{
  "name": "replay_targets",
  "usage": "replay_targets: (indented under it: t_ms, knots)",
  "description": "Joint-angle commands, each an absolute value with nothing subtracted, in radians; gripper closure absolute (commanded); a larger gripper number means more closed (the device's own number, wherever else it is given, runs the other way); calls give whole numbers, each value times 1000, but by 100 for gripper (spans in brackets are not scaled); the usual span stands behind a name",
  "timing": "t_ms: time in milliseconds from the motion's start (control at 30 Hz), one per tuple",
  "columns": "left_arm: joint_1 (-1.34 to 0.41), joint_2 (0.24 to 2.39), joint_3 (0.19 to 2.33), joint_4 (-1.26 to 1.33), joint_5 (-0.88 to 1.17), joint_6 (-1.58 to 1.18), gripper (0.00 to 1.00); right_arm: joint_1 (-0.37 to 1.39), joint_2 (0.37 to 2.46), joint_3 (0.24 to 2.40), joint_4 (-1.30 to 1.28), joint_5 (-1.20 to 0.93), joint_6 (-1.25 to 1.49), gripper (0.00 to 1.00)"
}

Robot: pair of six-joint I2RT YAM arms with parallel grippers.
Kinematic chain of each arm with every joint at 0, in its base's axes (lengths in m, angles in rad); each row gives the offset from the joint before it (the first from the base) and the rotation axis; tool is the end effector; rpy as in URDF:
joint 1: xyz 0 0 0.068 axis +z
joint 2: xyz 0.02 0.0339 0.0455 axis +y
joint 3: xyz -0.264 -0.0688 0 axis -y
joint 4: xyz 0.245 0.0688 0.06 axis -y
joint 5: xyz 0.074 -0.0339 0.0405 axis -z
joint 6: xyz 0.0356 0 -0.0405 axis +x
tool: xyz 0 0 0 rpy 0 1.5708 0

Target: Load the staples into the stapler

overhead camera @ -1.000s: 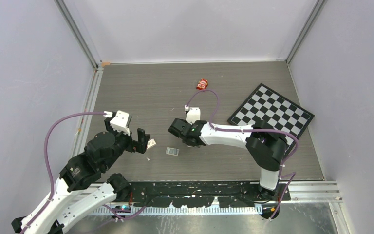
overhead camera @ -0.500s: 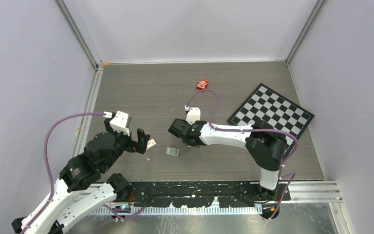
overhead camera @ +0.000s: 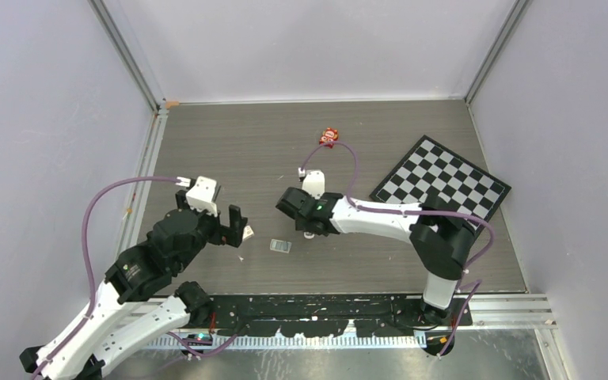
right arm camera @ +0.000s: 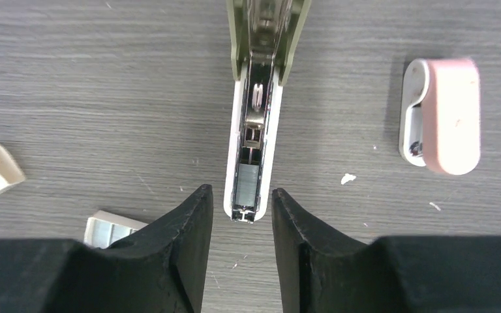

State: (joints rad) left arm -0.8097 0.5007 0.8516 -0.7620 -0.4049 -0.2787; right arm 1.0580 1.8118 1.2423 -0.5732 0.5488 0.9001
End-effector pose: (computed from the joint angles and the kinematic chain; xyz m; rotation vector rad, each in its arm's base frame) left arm 0.0761 -0.0596 0.3381 0.2577 1.9432 -0.3176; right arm 0.1953 0.3090 0.1933 -0.0439 2.4598 0.0574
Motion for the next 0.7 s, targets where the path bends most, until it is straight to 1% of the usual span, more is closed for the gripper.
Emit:
replay_targets:
  t_ms: [0,100,233,300,400,467,533,667]
  knots:
    - [-811,565,855,-740,-344,-351,0,1003,1656,1221,-474,497,751,54]
    - [-811,617,841,-707,-299,-446,3,952,1596,1205,-445,500,694,52]
    - [-812,698,839,-624,-235,-530,11,854,1571,1213,-436,438,635,53]
    - [-812,738,828,-570,-220,-548,14,800,1570,1211,-413,379,590,55]
    - [-812,818,807,-482,-203,-554,16,730,1581,1194,-341,285,541,65]
    - [-812,889,798,-427,-190,-559,19,690,1597,1195,-305,227,538,70]
    - [-813,949,784,-370,-184,-569,23,663,1615,1204,-265,183,535,71]
    - [-816,1043,747,-249,-163,-589,25,620,1703,1263,-240,75,502,70]
